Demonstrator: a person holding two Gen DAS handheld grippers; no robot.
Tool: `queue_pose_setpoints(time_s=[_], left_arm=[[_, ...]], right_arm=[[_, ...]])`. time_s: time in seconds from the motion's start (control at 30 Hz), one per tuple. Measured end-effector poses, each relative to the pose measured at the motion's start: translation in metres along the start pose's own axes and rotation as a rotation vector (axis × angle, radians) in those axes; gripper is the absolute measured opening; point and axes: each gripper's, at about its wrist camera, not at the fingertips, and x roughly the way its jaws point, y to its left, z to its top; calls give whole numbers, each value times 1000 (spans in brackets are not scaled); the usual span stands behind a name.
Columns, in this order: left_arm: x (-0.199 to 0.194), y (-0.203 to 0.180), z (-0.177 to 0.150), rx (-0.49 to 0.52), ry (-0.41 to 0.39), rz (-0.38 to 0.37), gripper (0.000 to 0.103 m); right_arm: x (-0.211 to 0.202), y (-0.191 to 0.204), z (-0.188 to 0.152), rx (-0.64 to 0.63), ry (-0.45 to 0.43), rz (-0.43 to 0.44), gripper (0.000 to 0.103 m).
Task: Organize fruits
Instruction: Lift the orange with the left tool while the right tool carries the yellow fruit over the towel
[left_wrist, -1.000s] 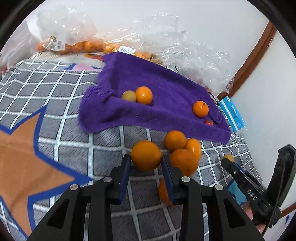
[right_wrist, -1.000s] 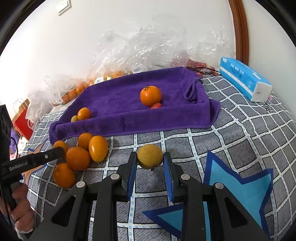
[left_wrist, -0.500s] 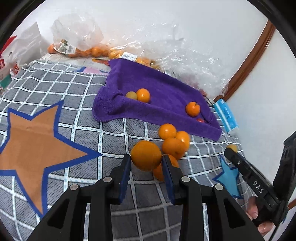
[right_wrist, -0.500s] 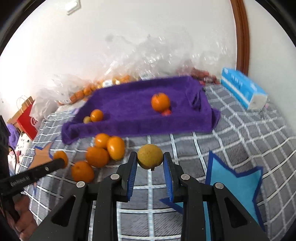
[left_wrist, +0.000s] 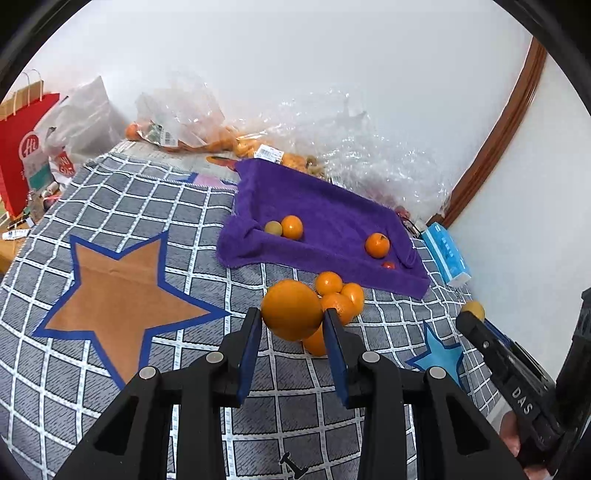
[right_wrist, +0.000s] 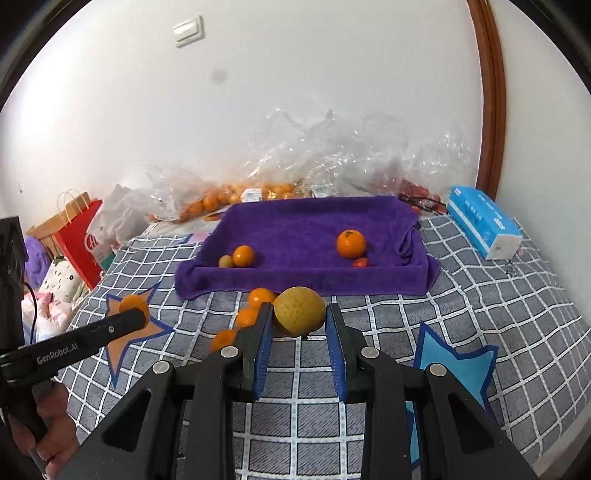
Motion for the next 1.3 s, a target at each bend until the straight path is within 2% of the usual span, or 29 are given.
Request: queue_pose_setpoints(time_s=[0.43,0.6,1.0,1.3], left_arm=[[-27,-7,15,5,-57,32,32],[-25,-12,22,13,-60,36,32],[-16,-34,50,62,-64,-8,32],[-4,-27,68,37,-62,-9,32]], right_arm=[[-7,11,8,45,12,51,28],[-3,6,12,70,24,57,28],[7,-9,29,84,18,-3,28],[24,-8,48,79,11,11,28]])
